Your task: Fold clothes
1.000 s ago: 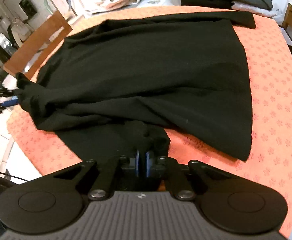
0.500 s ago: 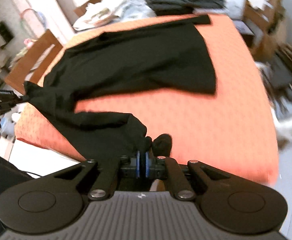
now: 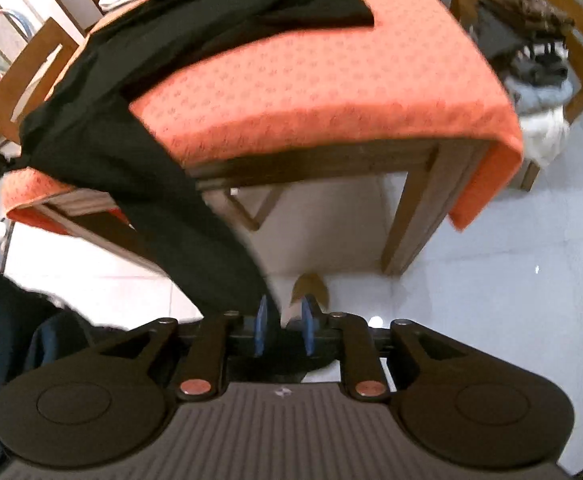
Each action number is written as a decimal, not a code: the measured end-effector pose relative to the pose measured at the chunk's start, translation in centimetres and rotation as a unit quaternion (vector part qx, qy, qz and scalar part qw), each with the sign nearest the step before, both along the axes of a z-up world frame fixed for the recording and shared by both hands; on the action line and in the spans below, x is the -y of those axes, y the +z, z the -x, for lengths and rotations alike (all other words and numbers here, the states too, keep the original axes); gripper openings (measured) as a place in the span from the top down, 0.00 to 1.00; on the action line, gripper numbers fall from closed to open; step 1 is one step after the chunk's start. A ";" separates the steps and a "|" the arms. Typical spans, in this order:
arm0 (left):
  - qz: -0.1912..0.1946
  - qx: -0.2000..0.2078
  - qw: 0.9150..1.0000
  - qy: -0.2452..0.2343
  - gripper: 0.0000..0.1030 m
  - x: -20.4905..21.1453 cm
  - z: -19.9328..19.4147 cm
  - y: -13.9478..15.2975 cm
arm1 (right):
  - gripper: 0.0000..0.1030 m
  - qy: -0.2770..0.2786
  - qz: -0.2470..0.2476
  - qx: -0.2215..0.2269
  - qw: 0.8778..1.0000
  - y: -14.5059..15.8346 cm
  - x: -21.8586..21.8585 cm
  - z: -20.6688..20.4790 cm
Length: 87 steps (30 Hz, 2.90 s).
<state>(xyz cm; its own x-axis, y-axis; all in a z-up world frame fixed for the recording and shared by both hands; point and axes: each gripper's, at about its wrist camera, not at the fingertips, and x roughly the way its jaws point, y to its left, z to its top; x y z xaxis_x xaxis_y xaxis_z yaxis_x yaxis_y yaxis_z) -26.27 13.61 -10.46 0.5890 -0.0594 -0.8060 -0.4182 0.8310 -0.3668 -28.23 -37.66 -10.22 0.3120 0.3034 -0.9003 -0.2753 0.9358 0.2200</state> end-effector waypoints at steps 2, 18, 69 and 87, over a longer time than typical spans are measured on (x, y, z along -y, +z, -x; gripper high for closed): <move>-0.012 0.002 1.000 -0.002 0.91 0.0 0.2 0.2 | 0.75 0.008 0.007 0.023 1.000 0.8 0.2 -1.7; -0.110 0.037 0.993 -0.026 0.54 10.2 -2.3 4.0 | 0.74 0.130 0.002 0.132 0.983 3.6 -0.7 -23.0; -0.203 -0.036 0.977 -0.055 0.93 17.6 -3.0 3.8 | 0.94 0.197 -0.097 0.131 0.967 2.6 5.9 -22.8; -0.221 -0.063 0.967 -0.109 0.95 17.1 -2.8 0.6 | 0.80 0.178 -0.056 0.078 0.979 -1.9 5.2 -20.3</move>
